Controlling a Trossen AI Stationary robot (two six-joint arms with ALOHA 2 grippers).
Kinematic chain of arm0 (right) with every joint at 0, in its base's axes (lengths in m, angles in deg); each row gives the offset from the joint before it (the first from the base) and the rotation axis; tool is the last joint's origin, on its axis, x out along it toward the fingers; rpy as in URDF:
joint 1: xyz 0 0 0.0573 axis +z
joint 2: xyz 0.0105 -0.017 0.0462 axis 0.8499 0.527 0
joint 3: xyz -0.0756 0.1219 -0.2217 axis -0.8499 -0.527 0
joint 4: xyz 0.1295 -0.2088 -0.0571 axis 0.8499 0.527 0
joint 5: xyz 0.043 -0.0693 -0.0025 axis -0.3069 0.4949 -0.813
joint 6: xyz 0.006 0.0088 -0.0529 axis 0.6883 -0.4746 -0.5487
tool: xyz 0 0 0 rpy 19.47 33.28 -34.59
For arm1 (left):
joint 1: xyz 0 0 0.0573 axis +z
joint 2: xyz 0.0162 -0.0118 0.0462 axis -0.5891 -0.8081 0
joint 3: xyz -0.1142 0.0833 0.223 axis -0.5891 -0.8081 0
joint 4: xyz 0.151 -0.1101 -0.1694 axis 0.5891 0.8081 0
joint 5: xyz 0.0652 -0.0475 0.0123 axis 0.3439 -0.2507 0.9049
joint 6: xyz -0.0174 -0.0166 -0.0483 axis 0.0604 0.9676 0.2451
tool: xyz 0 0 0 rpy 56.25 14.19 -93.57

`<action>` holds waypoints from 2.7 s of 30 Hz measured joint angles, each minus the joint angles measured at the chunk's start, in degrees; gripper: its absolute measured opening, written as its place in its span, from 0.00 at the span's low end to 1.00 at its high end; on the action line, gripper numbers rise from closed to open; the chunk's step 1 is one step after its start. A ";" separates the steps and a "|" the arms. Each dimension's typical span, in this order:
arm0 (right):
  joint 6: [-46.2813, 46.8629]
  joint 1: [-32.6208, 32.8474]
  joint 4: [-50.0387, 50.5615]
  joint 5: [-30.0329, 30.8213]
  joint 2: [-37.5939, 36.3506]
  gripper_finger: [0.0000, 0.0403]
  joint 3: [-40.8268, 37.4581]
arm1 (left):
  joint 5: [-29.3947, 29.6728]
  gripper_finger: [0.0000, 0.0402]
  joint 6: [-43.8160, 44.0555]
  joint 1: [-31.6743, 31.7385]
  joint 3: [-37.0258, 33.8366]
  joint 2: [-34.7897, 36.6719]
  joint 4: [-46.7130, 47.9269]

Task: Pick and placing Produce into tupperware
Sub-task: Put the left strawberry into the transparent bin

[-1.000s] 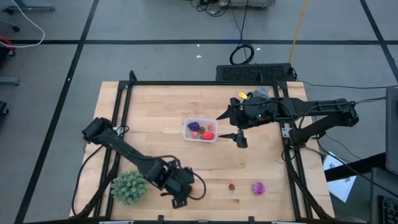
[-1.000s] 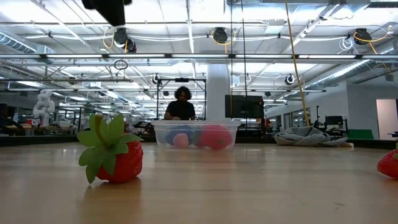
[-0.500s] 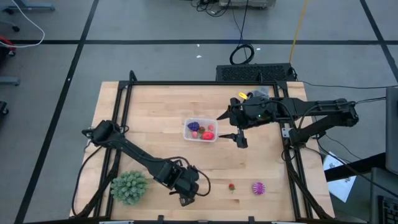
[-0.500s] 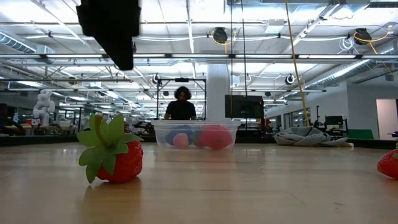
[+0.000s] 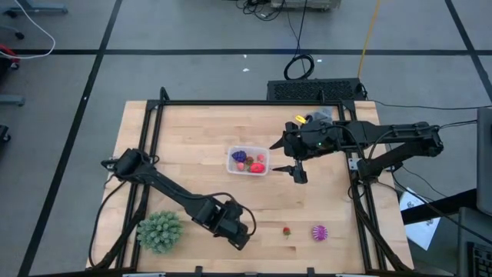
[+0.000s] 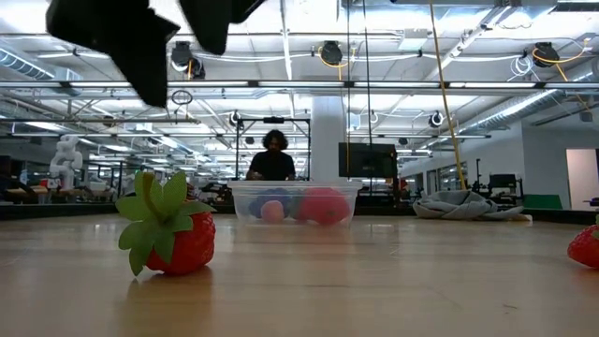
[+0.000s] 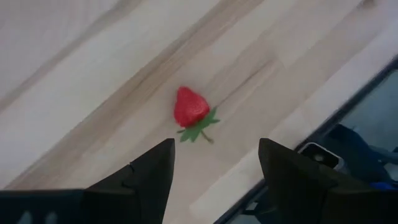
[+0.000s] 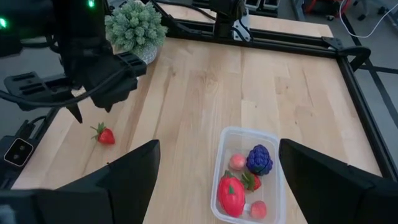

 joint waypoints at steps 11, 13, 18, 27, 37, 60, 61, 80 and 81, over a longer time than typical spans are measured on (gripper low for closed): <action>0.02 0.00 0.46 -0.02 0.01 0.79 -0.01 | -5.37 0.59 -0.90 2.09 -0.07 -5.30 -0.32; 0.02 0.00 0.56 -0.02 0.00 0.79 -0.02 | -5.29 0.59 -1.57 2.47 -0.05 -5.56 -0.51; 0.01 0.00 0.52 -0.02 0.00 0.79 -0.01 | -5.28 0.59 -2.00 2.89 -0.04 -5.59 -0.63; 0.00 0.00 0.48 -0.02 0.00 0.79 0.00 | -7.46 0.59 -1.34 2.97 -0.04 -7.50 -1.83; 0.02 0.00 0.42 -0.02 0.00 0.79 -0.02 | -9.12 0.59 -3.25 3.63 -0.04 -9.39 -3.86; 0.00 -0.02 0.42 -0.02 0.00 0.79 -0.02 | -11.02 0.59 -5.38 4.00 -0.04 -11.45 -5.50; 0.00 -0.02 0.42 -0.02 0.00 0.79 -0.02 | -10.96 0.58 -5.50 4.02 -0.04 -11.45 -5.50; 0.02 -0.02 0.42 -0.02 0.00 0.79 -0.02 | -10.58 0.35 -7.41 4.59 -0.04 -11.40 -6.47; 0.00 -0.02 0.42 -0.02 0.00 0.79 -0.02 | -10.62 0.35 -7.63 4.64 -0.04 -11.40 -6.48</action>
